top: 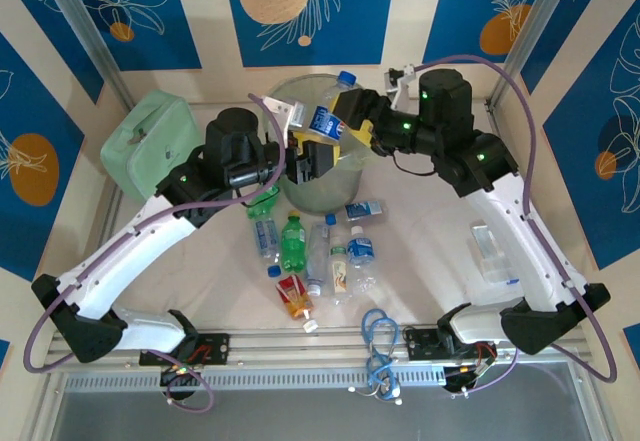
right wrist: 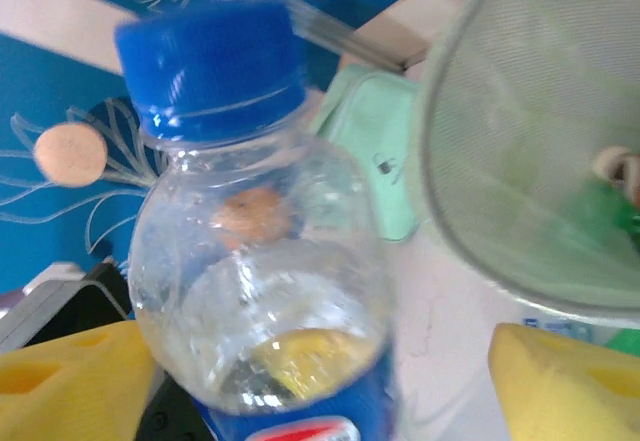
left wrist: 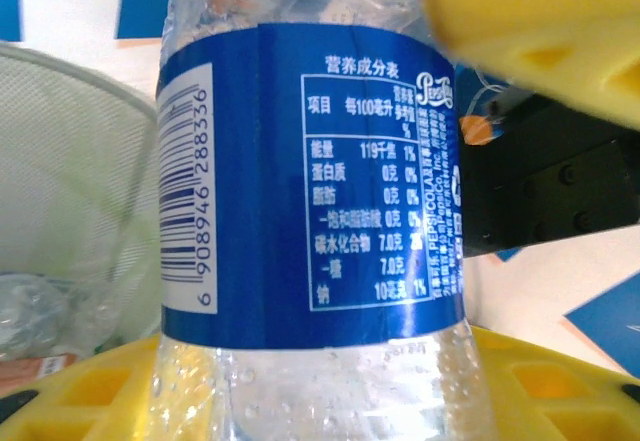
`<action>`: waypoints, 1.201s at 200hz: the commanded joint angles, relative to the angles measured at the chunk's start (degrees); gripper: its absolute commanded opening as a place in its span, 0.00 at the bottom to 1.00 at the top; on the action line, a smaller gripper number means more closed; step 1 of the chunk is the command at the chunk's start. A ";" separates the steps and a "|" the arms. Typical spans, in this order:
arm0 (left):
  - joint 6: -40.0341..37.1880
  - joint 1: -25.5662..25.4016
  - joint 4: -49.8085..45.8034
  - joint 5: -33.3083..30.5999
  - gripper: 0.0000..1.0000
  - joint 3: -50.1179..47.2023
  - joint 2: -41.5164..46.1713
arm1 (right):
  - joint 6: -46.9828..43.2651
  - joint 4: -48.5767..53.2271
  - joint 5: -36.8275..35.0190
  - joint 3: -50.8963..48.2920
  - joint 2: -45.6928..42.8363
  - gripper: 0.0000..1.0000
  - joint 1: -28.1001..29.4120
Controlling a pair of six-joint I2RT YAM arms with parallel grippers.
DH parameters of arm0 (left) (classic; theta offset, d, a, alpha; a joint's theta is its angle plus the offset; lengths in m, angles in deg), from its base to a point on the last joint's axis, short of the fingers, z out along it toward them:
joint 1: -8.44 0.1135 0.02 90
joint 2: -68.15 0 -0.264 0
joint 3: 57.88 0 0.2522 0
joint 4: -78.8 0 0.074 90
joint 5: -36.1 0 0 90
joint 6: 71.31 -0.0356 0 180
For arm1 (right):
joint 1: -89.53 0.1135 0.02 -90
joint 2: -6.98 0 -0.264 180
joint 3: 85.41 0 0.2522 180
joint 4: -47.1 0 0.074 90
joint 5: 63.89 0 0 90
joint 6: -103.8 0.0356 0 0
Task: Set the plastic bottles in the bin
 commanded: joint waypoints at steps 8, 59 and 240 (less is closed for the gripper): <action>-1.95 1.13 -5.33 -7.89 0.52 5.87 -2.50 | -2.10 10.54 -6.15 4.23 -2.34 0.93 -6.31; -0.38 6.85 -16.22 -10.78 0.51 15.90 -12.11 | -2.10 16.37 -5.26 -3.48 -9.29 0.92 -15.53; -0.31 10.42 -25.89 -11.72 0.88 30.89 -25.86 | -2.50 17.98 3.42 -19.47 -16.35 0.89 -27.92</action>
